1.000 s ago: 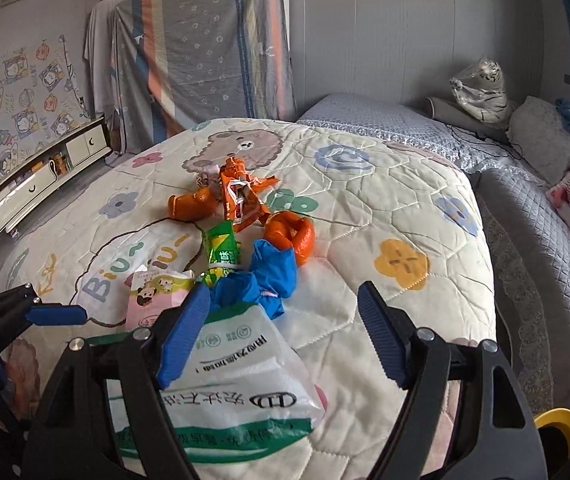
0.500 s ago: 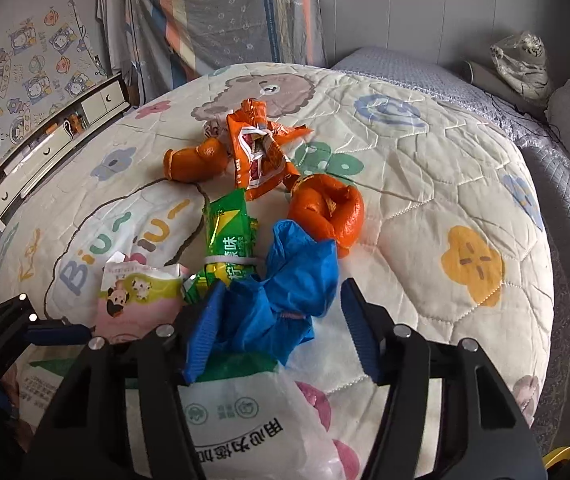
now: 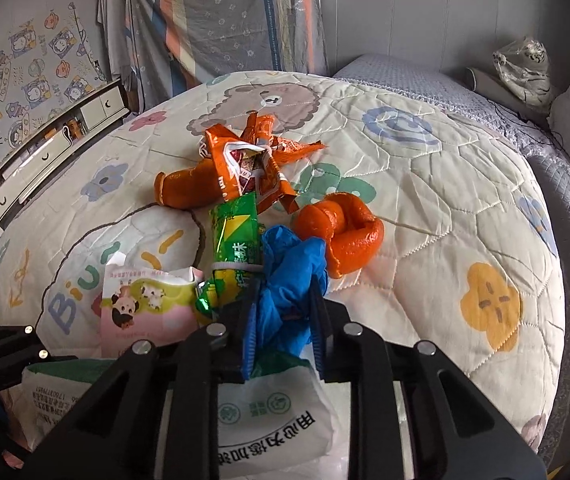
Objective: Collect trash
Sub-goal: 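Grasp the blue glove with the right tool while the left grasps the white-green bag, then lift the glove and white-green bag and carry them over the bin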
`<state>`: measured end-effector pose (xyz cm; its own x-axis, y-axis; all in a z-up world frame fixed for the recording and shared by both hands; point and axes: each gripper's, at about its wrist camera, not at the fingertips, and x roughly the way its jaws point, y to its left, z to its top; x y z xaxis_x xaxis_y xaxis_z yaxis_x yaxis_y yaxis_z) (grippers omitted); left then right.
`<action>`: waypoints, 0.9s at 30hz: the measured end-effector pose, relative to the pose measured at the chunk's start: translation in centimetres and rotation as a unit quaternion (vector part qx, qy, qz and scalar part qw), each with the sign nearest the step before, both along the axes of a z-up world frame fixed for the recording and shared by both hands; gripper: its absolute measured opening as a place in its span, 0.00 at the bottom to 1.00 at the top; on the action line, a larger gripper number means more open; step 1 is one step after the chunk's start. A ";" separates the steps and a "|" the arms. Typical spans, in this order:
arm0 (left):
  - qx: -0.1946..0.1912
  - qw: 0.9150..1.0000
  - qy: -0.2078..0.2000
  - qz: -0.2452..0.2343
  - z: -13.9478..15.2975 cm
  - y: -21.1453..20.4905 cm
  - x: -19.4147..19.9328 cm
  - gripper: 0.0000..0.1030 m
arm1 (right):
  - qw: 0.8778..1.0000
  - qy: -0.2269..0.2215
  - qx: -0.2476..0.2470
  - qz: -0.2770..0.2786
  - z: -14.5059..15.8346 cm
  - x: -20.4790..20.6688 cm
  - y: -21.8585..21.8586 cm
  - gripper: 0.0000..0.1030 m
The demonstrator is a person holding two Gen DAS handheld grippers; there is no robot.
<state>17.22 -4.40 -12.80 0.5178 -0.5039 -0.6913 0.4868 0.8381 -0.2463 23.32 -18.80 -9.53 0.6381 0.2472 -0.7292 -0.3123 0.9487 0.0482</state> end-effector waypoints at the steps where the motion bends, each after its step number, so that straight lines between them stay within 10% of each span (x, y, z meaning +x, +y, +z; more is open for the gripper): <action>1: 0.000 1.000 -0.001 0.002 0.1 0.1 0.1 0.39 | 1.000 -0.004 0.001 -0.002 0.2 0.1 0.0 0.19; 27: -0.019 0.993 -0.076 0.084 6.6 7.6 -2.3 0.28 | 0.986 -0.141 0.021 -0.085 9.3 -5.1 -5.6 0.17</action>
